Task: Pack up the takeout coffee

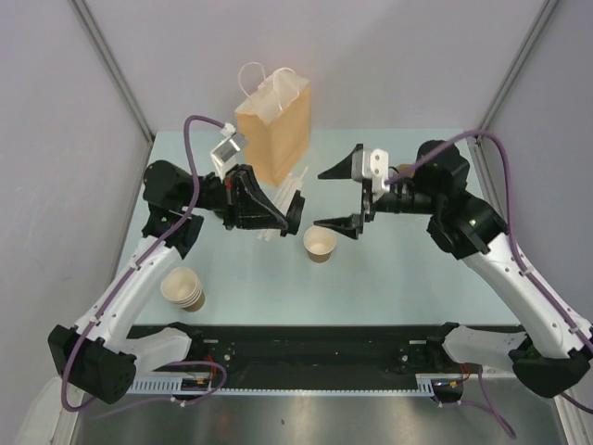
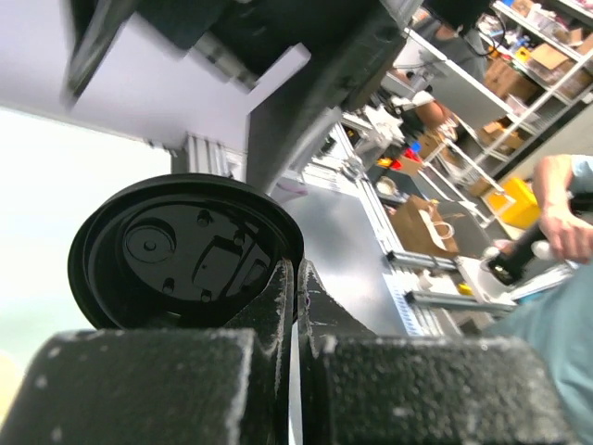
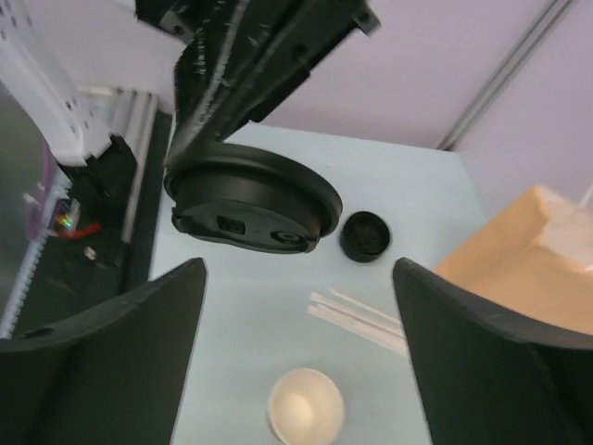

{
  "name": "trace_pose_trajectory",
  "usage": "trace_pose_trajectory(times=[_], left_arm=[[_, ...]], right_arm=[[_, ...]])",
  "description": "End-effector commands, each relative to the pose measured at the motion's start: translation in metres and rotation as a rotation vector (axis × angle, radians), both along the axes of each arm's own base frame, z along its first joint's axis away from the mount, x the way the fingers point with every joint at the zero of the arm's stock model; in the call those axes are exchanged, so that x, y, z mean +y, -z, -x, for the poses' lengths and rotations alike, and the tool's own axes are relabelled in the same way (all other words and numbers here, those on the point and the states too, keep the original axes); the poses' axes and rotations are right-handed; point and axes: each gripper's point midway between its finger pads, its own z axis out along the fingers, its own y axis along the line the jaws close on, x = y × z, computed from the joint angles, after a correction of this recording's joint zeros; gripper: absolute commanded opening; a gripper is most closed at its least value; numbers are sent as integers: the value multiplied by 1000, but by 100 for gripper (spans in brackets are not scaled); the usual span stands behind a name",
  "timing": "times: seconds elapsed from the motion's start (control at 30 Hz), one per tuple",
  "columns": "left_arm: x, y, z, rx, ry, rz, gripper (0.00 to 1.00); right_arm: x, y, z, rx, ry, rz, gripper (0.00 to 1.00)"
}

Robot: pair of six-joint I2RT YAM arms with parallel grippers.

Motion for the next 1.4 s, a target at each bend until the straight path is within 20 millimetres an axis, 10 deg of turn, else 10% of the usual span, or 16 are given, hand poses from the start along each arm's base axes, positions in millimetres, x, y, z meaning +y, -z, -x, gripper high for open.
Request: trace_pose_trajectory(times=[0.0,0.6,1.23,1.37], left_arm=[[-3,16,12,11,71,-63,0],[-17,72,46,186,236,-186,0],[-19,76,51,163,228,-195,0],[-15,66,28,124,125,-183,27]], right_arm=[[-17,0,4,-406,45,163,94],[13,72,72,-591,-255,443,93],[26,103,92,-515,-350,516,28],[25,101,89,-472,-307,513,25]])
